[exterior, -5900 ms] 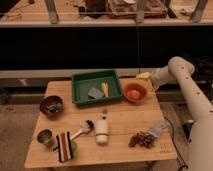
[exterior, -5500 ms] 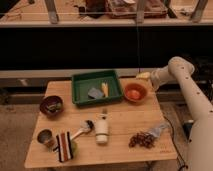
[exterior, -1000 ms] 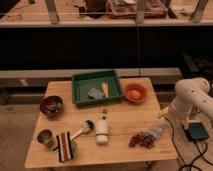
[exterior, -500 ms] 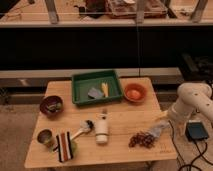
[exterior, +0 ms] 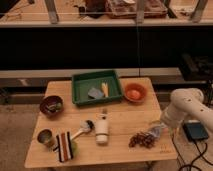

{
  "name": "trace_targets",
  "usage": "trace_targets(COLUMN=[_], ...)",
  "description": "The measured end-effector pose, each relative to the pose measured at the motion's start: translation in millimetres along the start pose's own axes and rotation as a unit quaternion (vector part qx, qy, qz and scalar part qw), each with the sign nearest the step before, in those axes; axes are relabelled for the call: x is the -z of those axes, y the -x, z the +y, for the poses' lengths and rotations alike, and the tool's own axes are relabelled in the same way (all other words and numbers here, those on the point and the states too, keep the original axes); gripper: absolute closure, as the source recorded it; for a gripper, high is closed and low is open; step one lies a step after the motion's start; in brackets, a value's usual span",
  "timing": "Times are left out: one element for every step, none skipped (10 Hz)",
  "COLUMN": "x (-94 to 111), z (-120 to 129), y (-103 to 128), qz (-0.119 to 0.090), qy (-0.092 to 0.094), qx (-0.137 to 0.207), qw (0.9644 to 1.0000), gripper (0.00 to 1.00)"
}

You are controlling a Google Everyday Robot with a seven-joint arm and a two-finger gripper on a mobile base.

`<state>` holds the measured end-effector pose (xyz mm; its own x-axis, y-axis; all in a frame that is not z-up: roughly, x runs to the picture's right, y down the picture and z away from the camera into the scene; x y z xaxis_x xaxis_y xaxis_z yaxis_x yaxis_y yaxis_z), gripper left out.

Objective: Wipe tray with towel

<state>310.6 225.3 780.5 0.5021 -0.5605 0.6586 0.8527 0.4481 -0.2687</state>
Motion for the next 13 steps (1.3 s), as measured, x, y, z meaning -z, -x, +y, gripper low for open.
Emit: trace_targets(x=[-7, -15, -17, -22, -26, -27, -27, -25, -24, -20, -16, -13, -9], z=[1, 3, -1, -2, -1, 0, -1, -1, -4, -6, -8, -9, -12], y=[-1, -1, -1, -1, -3, -4, -6, -7, -8, -9, -10, -12, -13], qz=[0.004, 0.008, 0.013, 0.019, 0.032, 0.042, 0.051, 0.063, 0.073, 0.085, 0.093, 0.1, 0.105], qy=[0.002, 0.008, 0.011, 0.015, 0.018, 0.016, 0.013, 0.011, 0.007, 0.005, 0.001, -0.002, -0.006], qx=[-0.002, -0.004, -0.003, -0.004, -0.006, -0.007, -0.007, -0.005, -0.001, 0.002, 0.004, 0.005, 0.006], qw=[1.0, 0.9999, 0.9998, 0.9997, 0.9993, 0.999, 0.9986, 0.998, 0.9973, 0.9964, 0.9956, 0.9949, 0.9944], gripper=[0.2, 0.23, 0.29, 0.39, 0.51, 0.61, 0.69, 0.8, 0.91, 0.98, 1.0, 1.0, 1.0])
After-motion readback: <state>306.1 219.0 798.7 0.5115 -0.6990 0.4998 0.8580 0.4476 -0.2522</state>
